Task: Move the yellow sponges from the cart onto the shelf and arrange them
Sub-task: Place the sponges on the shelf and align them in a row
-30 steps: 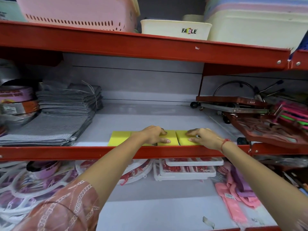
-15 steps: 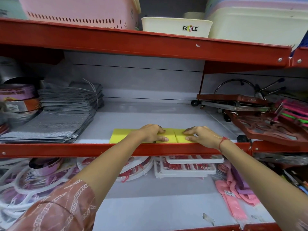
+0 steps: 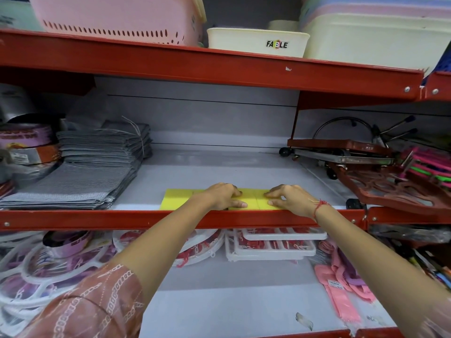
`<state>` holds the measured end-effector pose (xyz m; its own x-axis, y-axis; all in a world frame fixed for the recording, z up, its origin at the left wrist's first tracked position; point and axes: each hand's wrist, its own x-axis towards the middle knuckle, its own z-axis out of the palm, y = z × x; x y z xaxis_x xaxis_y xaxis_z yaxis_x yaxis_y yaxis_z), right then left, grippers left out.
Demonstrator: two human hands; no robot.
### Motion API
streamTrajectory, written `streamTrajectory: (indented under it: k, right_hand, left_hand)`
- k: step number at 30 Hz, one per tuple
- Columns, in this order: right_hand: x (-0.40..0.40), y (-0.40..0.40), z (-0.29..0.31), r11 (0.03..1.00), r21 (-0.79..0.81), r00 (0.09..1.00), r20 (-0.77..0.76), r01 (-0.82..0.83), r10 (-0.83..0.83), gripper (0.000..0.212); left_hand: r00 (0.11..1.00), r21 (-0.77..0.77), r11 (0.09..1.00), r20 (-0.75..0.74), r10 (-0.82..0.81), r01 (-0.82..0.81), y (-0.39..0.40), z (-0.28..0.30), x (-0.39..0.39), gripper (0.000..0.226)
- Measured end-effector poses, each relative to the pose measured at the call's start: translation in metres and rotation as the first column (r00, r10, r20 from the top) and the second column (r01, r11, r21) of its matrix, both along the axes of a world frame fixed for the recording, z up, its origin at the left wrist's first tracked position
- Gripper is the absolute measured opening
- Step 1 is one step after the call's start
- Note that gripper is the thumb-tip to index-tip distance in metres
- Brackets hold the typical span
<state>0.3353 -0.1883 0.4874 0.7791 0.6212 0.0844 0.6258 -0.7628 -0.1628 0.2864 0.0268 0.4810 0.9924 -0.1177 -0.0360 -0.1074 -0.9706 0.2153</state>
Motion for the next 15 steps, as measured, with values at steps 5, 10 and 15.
streamTrajectory:
  k: [5, 10, 15]
  right_hand:
    - [-0.001, 0.002, 0.003, 1.0, -0.014, 1.0, -0.003, 0.004, -0.004, 0.04]
    - [-0.005, 0.008, 0.014, 0.999, 0.037, 1.0, 0.001, -0.032, 0.032, 0.044]
    - [-0.011, 0.027, 0.013, 0.997, -0.009, 0.995, -0.069, -0.074, 0.074, 0.05]
  left_hand:
    - [1.0, -0.01, 1.0, -0.009, -0.023, 0.023, 0.002, 0.003, -0.004, 0.07]
    - [0.999, -0.109, 0.994, 0.041, 0.007, -0.003, 0.031, 0.016, -0.021, 0.069]
    - [0.998, -0.125, 0.99, -0.024, 0.057, -0.06, 0.072, 0.015, -0.044, 0.068]
